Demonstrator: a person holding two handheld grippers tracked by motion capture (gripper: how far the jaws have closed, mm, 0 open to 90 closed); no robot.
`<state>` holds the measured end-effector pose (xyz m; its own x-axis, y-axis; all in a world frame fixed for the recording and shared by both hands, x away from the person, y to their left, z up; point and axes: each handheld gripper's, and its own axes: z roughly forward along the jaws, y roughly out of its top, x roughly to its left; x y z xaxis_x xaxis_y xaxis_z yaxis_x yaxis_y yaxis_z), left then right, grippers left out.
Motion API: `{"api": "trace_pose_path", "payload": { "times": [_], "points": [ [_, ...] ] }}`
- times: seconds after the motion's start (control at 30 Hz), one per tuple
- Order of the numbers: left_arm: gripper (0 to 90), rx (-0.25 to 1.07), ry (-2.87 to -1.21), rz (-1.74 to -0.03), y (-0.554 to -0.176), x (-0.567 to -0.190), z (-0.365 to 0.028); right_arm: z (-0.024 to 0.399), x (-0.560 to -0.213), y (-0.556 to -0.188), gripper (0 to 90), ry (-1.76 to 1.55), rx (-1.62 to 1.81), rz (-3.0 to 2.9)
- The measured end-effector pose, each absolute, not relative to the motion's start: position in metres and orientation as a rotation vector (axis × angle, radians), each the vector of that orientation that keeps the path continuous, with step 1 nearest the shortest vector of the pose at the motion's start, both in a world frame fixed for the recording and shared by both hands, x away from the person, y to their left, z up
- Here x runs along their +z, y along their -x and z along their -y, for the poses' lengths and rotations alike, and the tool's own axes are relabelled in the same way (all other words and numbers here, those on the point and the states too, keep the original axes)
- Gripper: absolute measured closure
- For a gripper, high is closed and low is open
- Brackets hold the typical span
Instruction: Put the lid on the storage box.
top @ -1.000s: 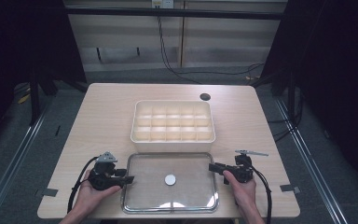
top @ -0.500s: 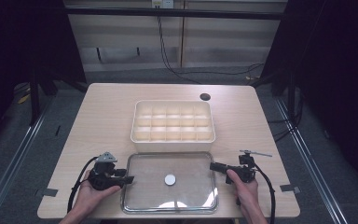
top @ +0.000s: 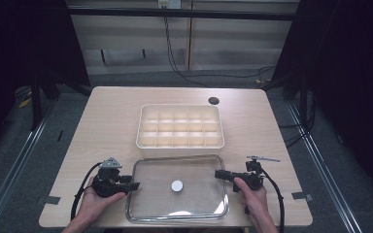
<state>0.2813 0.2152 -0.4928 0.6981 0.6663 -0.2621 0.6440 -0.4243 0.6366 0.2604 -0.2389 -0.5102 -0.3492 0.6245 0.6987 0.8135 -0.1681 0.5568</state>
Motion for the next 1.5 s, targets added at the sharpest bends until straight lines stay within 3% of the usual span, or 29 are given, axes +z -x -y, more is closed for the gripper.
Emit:
{"api": "trace_pose_path", "payload": {
  "times": [0.5,0.7,1.5],
  "points": [
    [49.6,0.012,-2.120,-1.020,-0.285,-0.495,-0.222,0.240,-0.507,-0.259,72.1,1.620,-1.592,1.875],
    [41.9,-0.047,-2.095,-1.017,-0.288,-0.496,-0.225,0.240,-0.501,-0.255,73.7,1.614,-1.650,1.878],
    [40.5,-0.133,-2.033,-1.013,-0.295,-0.496,-0.222,0.239,-0.497,-0.255,73.6,1.588,-1.669,1.909]
  ]
}}
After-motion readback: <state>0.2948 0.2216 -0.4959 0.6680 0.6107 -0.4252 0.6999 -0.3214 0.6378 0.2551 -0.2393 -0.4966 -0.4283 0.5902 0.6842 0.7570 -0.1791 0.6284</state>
